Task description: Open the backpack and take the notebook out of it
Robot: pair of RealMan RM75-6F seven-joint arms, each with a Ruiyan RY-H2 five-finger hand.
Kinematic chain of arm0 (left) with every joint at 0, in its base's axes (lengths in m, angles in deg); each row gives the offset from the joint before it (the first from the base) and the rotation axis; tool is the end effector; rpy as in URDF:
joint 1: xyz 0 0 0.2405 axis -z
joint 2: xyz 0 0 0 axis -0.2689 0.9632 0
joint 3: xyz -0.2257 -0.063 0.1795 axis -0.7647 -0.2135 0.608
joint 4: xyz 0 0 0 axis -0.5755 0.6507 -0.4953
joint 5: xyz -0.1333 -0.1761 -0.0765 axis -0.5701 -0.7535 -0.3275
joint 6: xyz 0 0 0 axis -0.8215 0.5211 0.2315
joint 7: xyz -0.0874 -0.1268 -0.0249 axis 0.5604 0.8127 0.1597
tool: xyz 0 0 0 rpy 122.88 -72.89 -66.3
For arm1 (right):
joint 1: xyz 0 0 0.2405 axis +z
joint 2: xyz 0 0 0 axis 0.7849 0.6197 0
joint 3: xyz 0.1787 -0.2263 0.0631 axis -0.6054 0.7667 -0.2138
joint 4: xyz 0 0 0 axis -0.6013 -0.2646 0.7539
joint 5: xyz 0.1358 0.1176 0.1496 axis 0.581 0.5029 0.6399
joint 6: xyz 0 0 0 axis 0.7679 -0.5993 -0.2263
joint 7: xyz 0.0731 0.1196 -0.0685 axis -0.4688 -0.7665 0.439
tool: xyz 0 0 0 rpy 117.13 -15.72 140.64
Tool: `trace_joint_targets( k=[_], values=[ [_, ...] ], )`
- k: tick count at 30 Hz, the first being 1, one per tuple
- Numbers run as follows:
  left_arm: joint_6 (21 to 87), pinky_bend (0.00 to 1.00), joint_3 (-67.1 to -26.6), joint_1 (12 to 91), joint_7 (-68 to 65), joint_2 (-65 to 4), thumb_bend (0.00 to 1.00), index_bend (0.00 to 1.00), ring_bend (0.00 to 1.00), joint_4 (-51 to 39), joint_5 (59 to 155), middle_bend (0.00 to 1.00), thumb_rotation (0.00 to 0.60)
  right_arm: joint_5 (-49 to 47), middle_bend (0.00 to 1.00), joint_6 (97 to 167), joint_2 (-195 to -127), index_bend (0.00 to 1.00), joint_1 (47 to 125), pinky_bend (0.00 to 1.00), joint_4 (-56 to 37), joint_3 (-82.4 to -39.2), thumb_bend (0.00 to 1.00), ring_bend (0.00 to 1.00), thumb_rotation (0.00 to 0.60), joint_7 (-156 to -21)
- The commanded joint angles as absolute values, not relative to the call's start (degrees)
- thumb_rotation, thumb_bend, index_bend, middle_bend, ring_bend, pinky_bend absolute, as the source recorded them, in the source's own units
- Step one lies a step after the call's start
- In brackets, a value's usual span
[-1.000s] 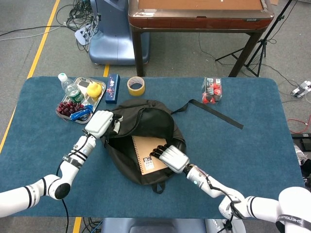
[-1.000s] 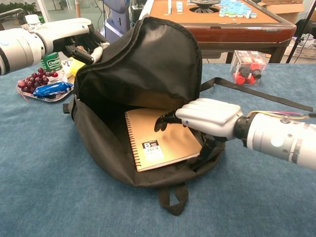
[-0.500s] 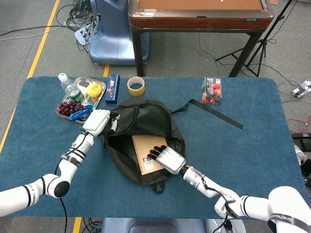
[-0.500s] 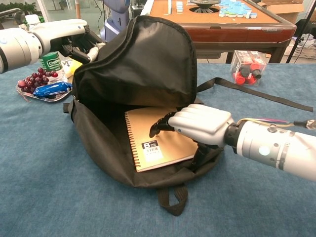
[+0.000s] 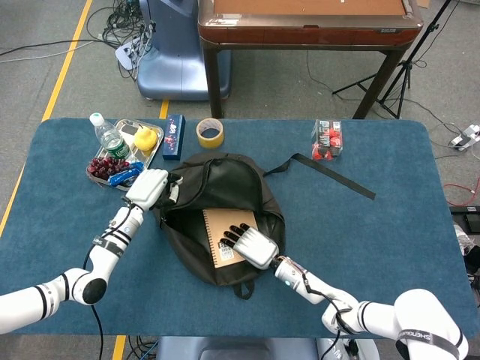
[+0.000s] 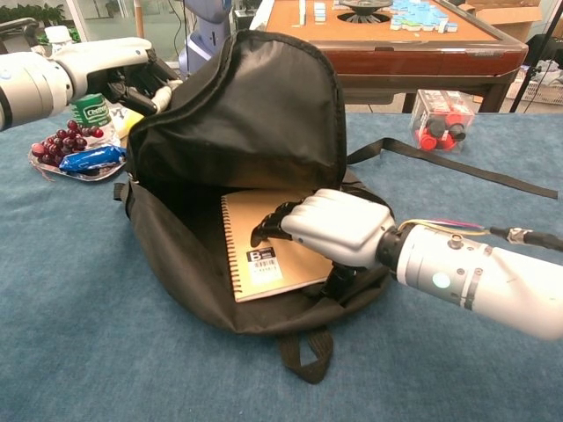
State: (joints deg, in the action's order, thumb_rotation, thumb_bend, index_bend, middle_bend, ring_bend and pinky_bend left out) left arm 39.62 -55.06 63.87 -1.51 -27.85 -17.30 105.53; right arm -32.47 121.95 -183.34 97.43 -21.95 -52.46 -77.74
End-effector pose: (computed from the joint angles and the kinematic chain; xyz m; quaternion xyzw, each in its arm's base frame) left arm -0.1452 0.4500 0.0262 -0.6696 -0.4533 -0.4502 0.3787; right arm -0.1435 -0.3418 -0.1549 0.8616 -0.1927 0.3762 0.2810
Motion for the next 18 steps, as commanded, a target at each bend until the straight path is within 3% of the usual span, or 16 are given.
trace_joint_targets(
  k=[1, 8, 18],
  values=[
    [39.4, 0.32, -55.1, 64.0, -1.6, -27.8, 0.56, 0.69, 0.59, -17.1, 105.1, 0.73, 0.600, -33.4, 0.24, 123.5, -184.7, 0.24, 97.8, 0.30, -24.1, -52.2, 0.28, 0.16, 0.600, -79.4],
    [38.5, 0.32, -55.3, 64.4, -2.1, -27.7, 0.56, 0.69, 0.59, -16.5, 103.6, 0.73, 0.600, -35.2, 0.29, 126.7, -186.4, 0.26, 98.3, 0.30, -27.8, -51.8, 0.42, 0.22, 0.600, -81.8],
    [37.0, 0.32, -55.8, 65.4, -3.2, -27.9, 0.56, 0.69, 0.59, -14.7, 100.1, 0.73, 0.600, -36.3, 0.35, 130.3, -187.9, 0.38, 98.7, 0.37, -30.8, -51.9, 0.50, 0.29, 0.600, -82.1]
  ],
)
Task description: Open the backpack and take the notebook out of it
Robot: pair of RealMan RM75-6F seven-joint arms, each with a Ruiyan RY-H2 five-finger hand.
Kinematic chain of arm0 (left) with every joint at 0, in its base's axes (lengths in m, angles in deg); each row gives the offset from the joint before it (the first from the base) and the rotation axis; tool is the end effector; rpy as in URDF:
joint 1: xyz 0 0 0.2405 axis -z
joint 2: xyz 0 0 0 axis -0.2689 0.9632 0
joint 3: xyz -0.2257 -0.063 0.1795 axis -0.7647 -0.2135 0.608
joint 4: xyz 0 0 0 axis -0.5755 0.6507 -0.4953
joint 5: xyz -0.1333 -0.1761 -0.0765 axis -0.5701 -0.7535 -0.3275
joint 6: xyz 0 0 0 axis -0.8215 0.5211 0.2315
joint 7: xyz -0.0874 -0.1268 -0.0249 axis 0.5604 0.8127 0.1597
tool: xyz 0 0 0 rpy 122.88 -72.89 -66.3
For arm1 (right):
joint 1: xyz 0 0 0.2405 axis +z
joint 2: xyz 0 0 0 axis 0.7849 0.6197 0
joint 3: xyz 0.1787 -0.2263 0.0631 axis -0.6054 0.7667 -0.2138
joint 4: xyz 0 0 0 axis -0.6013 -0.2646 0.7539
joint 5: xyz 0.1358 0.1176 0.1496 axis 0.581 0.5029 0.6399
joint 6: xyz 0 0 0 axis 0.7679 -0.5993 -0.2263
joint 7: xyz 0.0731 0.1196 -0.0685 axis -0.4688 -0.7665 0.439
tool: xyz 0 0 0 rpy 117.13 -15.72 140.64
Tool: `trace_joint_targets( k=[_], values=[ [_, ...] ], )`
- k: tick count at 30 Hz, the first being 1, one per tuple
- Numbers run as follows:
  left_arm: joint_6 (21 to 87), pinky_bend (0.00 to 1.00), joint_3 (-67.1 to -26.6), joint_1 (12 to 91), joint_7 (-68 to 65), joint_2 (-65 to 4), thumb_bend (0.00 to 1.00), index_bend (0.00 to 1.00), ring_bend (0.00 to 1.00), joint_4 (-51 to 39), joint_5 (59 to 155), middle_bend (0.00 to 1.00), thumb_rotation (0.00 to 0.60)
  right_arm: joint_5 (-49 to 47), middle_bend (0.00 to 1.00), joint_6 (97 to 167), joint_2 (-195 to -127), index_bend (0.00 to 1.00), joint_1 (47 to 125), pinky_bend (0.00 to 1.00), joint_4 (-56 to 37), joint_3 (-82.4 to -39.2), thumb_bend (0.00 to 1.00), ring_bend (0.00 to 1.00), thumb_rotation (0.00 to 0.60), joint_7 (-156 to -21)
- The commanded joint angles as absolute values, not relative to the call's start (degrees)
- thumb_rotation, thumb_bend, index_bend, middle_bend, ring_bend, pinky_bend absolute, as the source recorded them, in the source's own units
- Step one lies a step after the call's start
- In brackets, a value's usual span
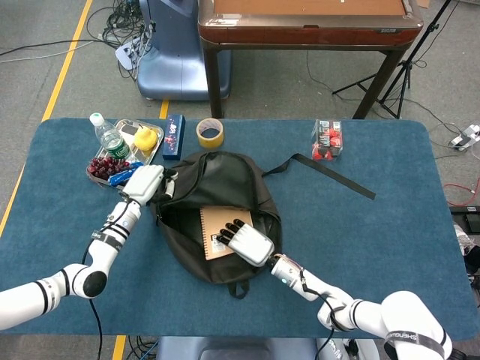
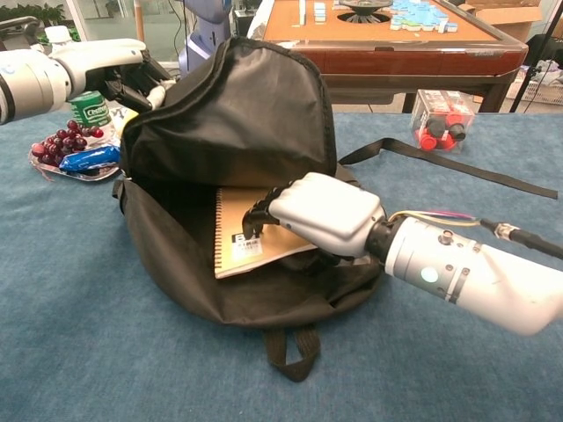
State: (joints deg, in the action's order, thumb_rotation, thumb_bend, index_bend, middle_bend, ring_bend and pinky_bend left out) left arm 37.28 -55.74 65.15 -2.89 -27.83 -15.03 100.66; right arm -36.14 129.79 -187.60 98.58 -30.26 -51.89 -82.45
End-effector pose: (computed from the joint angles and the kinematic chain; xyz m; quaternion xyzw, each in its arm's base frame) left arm -0.1517 0.4645 0.0295 -0.6583 -0.4704 -0.4342 0.3959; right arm -0.1327 -0.3502 -0.1573 0.8409 -0.1604 0.4295 0.2877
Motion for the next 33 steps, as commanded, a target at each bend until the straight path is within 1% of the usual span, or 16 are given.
trace_joint_targets(
  k=[1, 6, 8, 12, 16, 21, 24, 29, 33],
  values=[
    [36.9, 0.32, -55.8, 65.4, -3.3, -27.9, 0.56, 0.69, 0.59, -14.6, 99.9, 0.73, 0.600, -36.3, 0.37, 130.4, -188.0, 0.41, 98.7, 0.38, -31.0, -52.0, 0.50, 0.30, 0.600, -81.9],
    [36.7, 0.32, -55.9, 65.6, -3.7, -28.0, 0.56, 0.69, 0.59, -14.1, 98.8, 0.73, 0.600, -35.6, 0.43, 130.4, -188.3, 0.51, 98.9, 0.44, -31.8, -52.5, 0.51, 0.34, 0.600, -80.4],
    [36.7, 0.32, -55.8, 65.7, -3.9, -28.0, 0.56, 0.69, 0.59, -14.0, 98.6, 0.73, 0.600, -35.5, 0.45, 130.5, -188.4, 0.57, 98.9, 0.47, -32.0, -52.6, 0.51, 0.37, 0.600, -80.2],
    [36.3, 0.32, -55.7, 65.8, -4.0, -28.0, 0.56, 0.69, 0.59, -13.7, 97.9, 0.73, 0.600, -35.8, 0.52, 131.2, -188.9, 0.70, 99.2, 0.52, -32.8, -52.6, 0.51, 0.45, 0.600, -79.9],
    [36.1, 0.32, -55.7, 65.8, -4.0, -28.0, 0.56, 0.69, 0.59, -13.5, 97.6, 0.73, 0.600, -36.2, 0.58, 132.5, -189.2, 0.79, 99.3, 0.57, -33.3, -52.7, 0.52, 0.52, 0.600, -80.5],
    [35.9, 0.32, -55.6, 65.9, -3.9, -27.9, 0.56, 0.69, 0.59, -13.2, 97.5, 0.73, 0.600, -37.3, 0.62, 135.2, -188.6, 0.85, 99.3, 0.63, -32.7, -52.5, 0.52, 0.58, 0.600, -81.5],
    [35.8, 0.32, -55.6, 65.7, -3.6, -27.8, 0.56, 0.69, 0.59, -13.0, 97.4, 0.73, 0.600, -38.4, 0.64, 138.0, -187.3, 0.88, 98.9, 0.66, -30.6, -52.3, 0.53, 0.61, 0.600, -81.6],
    [35.9, 0.32, -55.5, 65.3, -3.0, -27.2, 0.56, 0.69, 0.59, -13.6, 98.0, 0.73, 0.600, -40.0, 0.66, 143.5, -182.4, 0.90, 96.8, 0.69, -23.5, -51.8, 0.53, 0.64, 0.600, -80.8],
    [36.4, 0.32, -55.1, 64.6, -2.6, -26.5, 0.56, 0.69, 0.59, -14.7, 98.8, 0.73, 0.600, -41.1, 0.67, 147.8, -175.9, 0.91, 94.2, 0.70, -14.7, -51.1, 0.53, 0.65, 0.600, -79.7]
  ],
)
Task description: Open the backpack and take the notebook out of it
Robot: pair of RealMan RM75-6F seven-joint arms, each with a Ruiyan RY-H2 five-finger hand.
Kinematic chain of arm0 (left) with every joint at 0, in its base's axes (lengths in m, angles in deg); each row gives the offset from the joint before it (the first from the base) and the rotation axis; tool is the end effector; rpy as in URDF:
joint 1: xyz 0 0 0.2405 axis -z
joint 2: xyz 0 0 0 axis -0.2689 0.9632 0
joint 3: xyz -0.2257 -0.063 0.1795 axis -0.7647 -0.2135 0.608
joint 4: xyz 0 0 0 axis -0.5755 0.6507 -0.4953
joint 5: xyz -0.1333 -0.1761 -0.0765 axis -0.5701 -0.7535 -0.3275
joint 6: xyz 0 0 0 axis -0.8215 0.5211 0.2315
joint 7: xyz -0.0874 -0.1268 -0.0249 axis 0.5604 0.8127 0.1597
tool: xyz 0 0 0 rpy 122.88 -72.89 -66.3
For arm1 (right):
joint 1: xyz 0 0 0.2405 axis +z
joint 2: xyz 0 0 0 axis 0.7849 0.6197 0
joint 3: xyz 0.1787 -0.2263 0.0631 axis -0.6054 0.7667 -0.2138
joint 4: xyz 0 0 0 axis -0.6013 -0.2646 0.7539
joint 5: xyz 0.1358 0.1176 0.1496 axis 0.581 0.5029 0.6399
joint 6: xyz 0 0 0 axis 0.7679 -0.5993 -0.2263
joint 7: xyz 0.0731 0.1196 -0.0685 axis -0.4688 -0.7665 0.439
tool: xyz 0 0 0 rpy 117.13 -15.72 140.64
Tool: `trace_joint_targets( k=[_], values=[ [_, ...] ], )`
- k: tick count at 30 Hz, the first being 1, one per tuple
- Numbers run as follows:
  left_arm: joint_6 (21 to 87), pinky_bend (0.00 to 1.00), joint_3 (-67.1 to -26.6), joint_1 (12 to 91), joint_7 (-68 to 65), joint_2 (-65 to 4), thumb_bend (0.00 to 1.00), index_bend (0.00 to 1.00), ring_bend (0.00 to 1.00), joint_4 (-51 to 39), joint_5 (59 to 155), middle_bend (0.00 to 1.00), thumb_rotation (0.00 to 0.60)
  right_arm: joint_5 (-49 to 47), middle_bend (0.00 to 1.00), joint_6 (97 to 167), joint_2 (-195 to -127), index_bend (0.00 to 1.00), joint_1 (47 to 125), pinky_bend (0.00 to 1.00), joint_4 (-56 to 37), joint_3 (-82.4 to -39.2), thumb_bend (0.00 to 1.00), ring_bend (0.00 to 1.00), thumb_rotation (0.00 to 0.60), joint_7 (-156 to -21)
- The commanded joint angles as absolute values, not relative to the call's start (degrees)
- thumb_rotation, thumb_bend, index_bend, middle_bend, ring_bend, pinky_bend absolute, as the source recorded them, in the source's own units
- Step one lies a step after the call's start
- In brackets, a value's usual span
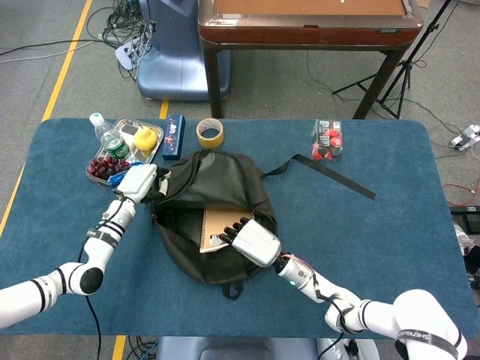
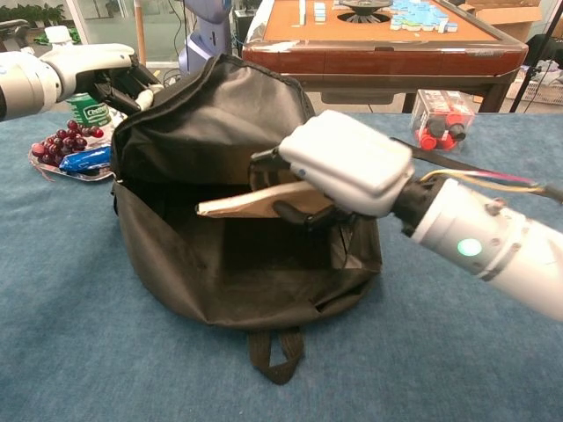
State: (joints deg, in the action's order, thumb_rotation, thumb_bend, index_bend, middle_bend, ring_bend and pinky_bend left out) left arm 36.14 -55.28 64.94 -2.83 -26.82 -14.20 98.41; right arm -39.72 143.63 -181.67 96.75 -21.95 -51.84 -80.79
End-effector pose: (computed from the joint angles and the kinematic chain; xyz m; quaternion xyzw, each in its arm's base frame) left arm -0.1657 0.4685 0.0360 -0.6500 -0.4834 -0.4206 0.4086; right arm -0.1193 -0.3375 -0.0990 0.7859 -0.1181 0.5302 0.2954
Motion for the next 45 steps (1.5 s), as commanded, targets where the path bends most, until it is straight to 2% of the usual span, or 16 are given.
trace_joint_targets(
  k=[1, 7, 9, 11, 13, 14, 17, 19, 25, 30, 36, 45],
  values=[
    [36.5, 0.32, -55.0, 64.4, -2.5, -26.4, 0.56, 0.69, 0.59, -14.9, 99.1, 0.73, 0.600, -41.3, 0.67, 148.7, -174.3, 0.92, 93.6, 0.70, -12.6, -51.0, 0.53, 0.65, 0.600, -79.7],
    [37.3, 0.32, -53.9, 63.2, -1.9, -25.4, 0.56, 0.68, 0.59, -17.2, 101.0, 0.72, 0.600, -41.4, 0.68, 154.0, -163.1, 0.92, 89.4, 0.70, 1.6, -50.6, 0.53, 0.65, 0.600, -81.3],
    [37.0, 0.32, -53.4, 62.7, -1.6, -24.5, 0.54, 0.65, 0.58, -18.6, 101.8, 0.71, 0.598, -41.9, 0.68, 155.9, -159.1, 0.92, 88.1, 0.71, 5.5, -50.7, 0.53, 0.65, 0.600, -81.2],
    [36.6, 0.32, -52.9, 62.3, -1.3, -23.5, 0.49, 0.58, 0.57, -20.2, 102.4, 0.68, 0.522, -42.4, 0.68, 157.5, -156.1, 0.92, 86.8, 0.71, 7.9, -50.8, 0.53, 0.65, 0.600, -80.6],
    [35.9, 0.32, -52.3, 61.8, -1.0, -22.1, 0.39, 0.47, 0.52, -22.2, 102.8, 0.63, 0.375, -42.5, 0.68, 159.1, -153.0, 0.92, 85.2, 0.71, 10.1, -50.8, 0.53, 0.65, 0.600, -80.5],
    [35.9, 0.32, -52.1, 61.6, -1.0, -21.6, 0.33, 0.42, 0.49, -23.0, 103.1, 0.59, 0.328, -42.5, 0.68, 159.7, -151.8, 0.92, 84.6, 0.71, 10.8, -50.9, 0.53, 0.65, 0.600, -80.5],
    [36.2, 0.32, -51.5, 60.7, -0.6, -19.7, 0.27, 0.34, 0.44, -25.9, 104.4, 0.51, 0.245, -42.4, 0.68, 161.5, -148.4, 0.92, 82.6, 0.71, 12.6, -50.9, 0.53, 0.65, 0.600, -81.3],
    [37.2, 0.32, -51.2, 59.9, -0.3, -18.7, 0.26, 0.30, 0.41, -27.7, 105.8, 0.47, 0.212, -42.4, 0.68, 162.5, -146.5, 0.92, 81.4, 0.71, 13.4, -51.0, 0.53, 0.65, 0.600, -82.2],
    [38.9, 0.31, -50.7, 58.6, -0.1, -16.4, 0.25, 0.27, 0.38, -30.9, 107.9, 0.43, 0.200, -41.9, 0.68, 164.4, -142.8, 0.92, 79.1, 0.71, 15.1, -52.5, 0.53, 0.65, 0.600, -83.5],
    [39.7, 0.30, -50.5, 58.3, -1.2, -15.8, 0.25, 0.27, 0.38, -30.6, 107.8, 0.43, 0.201, -40.0, 0.68, 161.4, -142.7, 0.92, 79.5, 0.71, 13.8, -54.1, 0.53, 0.65, 0.600, -82.9],
    [41.7, 0.29, -50.6, 57.7, -2.3, -15.9, 0.25, 0.27, 0.38, -29.4, 107.6, 0.43, 0.200, -37.1, 0.68, 154.4, -147.1, 0.92, 82.7, 0.71, 7.5, -56.5, 0.53, 0.65, 0.600, -81.3],
    [44.3, 0.27, -50.7, 56.2, -2.1, -14.6, 0.25, 0.27, 0.37, -30.4, 108.8, 0.43, 0.203, -33.4, 0.68, 143.7, -158.6, 0.92, 90.3, 0.71, -4.7, -60.4, 0.53, 0.65, 0.600, -77.4]
  ],
)
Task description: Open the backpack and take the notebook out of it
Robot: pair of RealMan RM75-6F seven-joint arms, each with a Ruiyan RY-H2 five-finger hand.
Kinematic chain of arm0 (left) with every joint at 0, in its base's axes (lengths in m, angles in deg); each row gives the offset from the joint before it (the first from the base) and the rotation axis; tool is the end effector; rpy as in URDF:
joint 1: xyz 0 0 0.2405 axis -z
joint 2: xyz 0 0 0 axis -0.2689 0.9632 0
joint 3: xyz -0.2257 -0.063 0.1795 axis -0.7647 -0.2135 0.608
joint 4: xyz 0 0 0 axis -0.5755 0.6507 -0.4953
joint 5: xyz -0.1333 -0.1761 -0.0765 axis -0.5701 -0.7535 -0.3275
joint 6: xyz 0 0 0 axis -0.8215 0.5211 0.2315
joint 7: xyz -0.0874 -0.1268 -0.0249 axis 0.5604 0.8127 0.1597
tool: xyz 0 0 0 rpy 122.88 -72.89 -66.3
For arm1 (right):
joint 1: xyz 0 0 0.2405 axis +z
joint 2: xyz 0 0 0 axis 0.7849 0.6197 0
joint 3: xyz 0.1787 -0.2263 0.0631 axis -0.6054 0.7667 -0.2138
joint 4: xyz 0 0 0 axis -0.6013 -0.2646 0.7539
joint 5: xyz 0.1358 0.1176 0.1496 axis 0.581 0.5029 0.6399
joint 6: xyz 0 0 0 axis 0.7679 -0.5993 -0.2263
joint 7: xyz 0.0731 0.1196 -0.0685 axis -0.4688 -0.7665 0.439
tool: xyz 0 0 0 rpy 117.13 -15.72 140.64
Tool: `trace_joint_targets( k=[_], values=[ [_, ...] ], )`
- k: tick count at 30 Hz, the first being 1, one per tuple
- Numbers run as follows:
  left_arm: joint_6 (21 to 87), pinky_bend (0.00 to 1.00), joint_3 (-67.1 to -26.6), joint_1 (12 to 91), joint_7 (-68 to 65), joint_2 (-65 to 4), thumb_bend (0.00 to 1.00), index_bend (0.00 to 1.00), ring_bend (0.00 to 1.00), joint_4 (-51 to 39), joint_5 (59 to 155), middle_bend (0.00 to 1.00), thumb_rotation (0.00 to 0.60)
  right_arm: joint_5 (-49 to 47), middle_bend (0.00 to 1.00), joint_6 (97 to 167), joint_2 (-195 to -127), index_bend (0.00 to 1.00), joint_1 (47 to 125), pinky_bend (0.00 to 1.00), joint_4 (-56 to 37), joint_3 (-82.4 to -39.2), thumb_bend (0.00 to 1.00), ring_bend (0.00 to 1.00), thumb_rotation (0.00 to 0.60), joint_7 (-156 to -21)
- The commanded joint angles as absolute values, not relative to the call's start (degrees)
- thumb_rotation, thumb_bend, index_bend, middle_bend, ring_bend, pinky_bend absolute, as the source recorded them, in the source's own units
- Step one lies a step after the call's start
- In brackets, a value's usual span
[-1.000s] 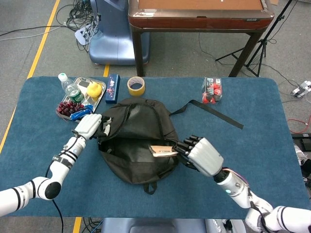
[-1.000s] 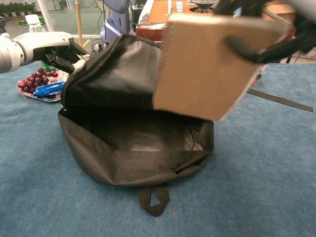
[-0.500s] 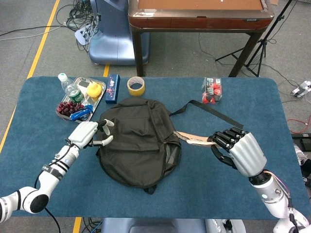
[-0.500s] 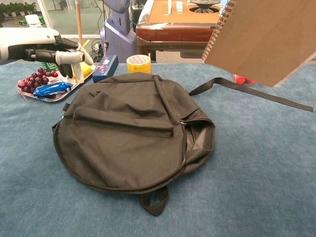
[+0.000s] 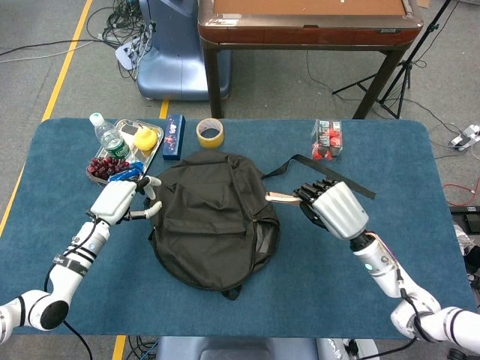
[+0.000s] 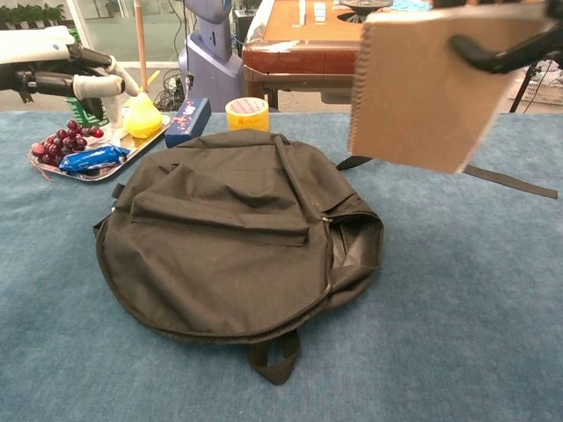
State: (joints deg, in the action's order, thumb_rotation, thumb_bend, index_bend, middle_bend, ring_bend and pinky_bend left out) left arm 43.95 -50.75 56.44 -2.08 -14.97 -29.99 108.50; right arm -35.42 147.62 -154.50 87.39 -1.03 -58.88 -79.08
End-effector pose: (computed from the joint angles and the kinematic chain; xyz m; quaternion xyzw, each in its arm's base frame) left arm -0.1898 0.4011 0.0854 -0.6740 -0.4469 -0.4220 0.4099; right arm -0.1771 -0.3596 0.0798 0.7194 -0.1294 0.5293 0.4308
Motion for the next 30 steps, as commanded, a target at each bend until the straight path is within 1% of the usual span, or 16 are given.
trace_joint_targets(
  k=[1, 3, 5, 9, 11, 12, 14, 15, 16, 17, 19, 21, 23, 30],
  values=[
    [44.4, 0.27, -50.7, 56.0, -2.2, -14.4, 0.25, 0.27, 0.37, -30.7, 108.9, 0.43, 0.204, -32.9, 0.67, 142.7, -159.8, 0.92, 91.0, 0.71, -5.5, -60.7, 0.53, 0.64, 0.600, -77.1],
    [44.7, 0.27, -50.7, 55.8, -2.4, -14.1, 0.25, 0.27, 0.37, -31.3, 109.0, 0.43, 0.202, -31.2, 0.64, 140.4, -162.5, 0.90, 92.4, 0.70, -7.2, -61.4, 0.53, 0.62, 0.600, -76.1],
    [44.8, 0.27, -50.8, 55.7, -2.4, -13.9, 0.25, 0.27, 0.37, -31.7, 109.0, 0.43, 0.202, -29.9, 0.59, 139.3, -165.0, 0.84, 93.4, 0.66, -8.4, -62.2, 0.53, 0.57, 0.600, -75.5],
    [45.0, 0.27, -50.8, 55.5, -2.6, -13.7, 0.25, 0.27, 0.37, -32.6, 109.0, 0.43, 0.206, -26.7, 0.46, 136.6, -169.5, 0.68, 95.2, 0.58, -9.0, -63.5, 0.52, 0.46, 0.600, -71.5],
    [45.3, 0.27, -50.9, 55.4, -2.6, -13.7, 0.25, 0.27, 0.37, -32.8, 109.0, 0.43, 0.204, -24.8, 0.38, 134.2, -170.0, 0.55, 95.7, 0.52, -7.1, -63.5, 0.48, 0.39, 0.600, -70.0],
    [45.4, 0.27, -50.9, 55.4, -2.5, -13.7, 0.24, 0.27, 0.37, -32.9, 109.0, 0.43, 0.205, -23.9, 0.31, 132.9, -169.9, 0.45, 95.9, 0.48, -5.9, -63.4, 0.45, 0.33, 0.600, -69.0],
    [45.6, 0.27, -51.0, 55.2, -2.4, -13.6, 0.24, 0.26, 0.36, -33.1, 109.2, 0.43, 0.205, -22.1, 0.17, 130.6, -169.2, 0.21, 96.2, 0.38, -2.7, -63.1, 0.35, 0.19, 0.600, -66.7],
    [45.8, 0.27, -51.1, 55.1, -2.2, -13.4, 0.24, 0.26, 0.36, -33.3, 109.3, 0.43, 0.206, -21.3, 0.11, 130.0, -168.7, 0.12, 96.1, 0.33, -0.7, -63.0, 0.32, 0.15, 0.600, -66.2],
    [46.0, 0.27, -51.1, 54.9, -2.1, -13.3, 0.24, 0.26, 0.36, -33.4, 109.4, 0.43, 0.206, -21.0, 0.06, 129.8, -168.2, 0.04, 95.9, 0.29, 0.8, -62.9, 0.28, 0.11, 0.600, -66.1],
    [46.2, 0.27, -51.1, 54.8, -2.0, -13.2, 0.24, 0.25, 0.36, -33.4, 109.5, 0.43, 0.205, -20.9, 0.03, 129.8, -167.6, 0.01, 95.7, 0.26, 2.3, -62.7, 0.27, 0.09, 0.600, -66.3],
    [46.5, 0.26, -51.1, 54.5, -2.0, -13.0, 0.23, 0.25, 0.35, -33.5, 109.5, 0.41, 0.204, -21.2, 0.00, 130.3, -166.0, 0.00, 95.1, 0.25, 5.4, -62.1, 0.26, 0.06, 0.600, -66.2],
    [46.2, 0.26, -51.1, 54.4, -2.1, -12.7, 0.23, 0.23, 0.33, -33.6, 109.1, 0.40, 0.204, -21.5, 0.00, 130.8, -164.5, 0.00, 94.4, 0.24, 8.1, -61.7, 0.26, 0.05, 0.600, -66.3],
    [45.8, 0.25, -51.1, 54.4, -2.4, -12.2, 0.22, 0.21, 0.31, -34.0, 108.4, 0.36, 0.202, -22.0, 0.00, 131.5, -162.5, 0.00, 93.5, 0.23, 11.2, -61.1, 0.26, 0.05, 0.600, -66.6],
    [45.7, 0.23, -51.1, 54.2, -3.4, -11.0, 0.22, 0.17, 0.27, -35.4, 106.8, 0.32, 0.186, -25.3, 0.00, 135.4, -154.1, 0.00, 90.0, 0.23, 20.9, -59.9, 0.26, 0.04, 0.600, -72.3]
  ],
)
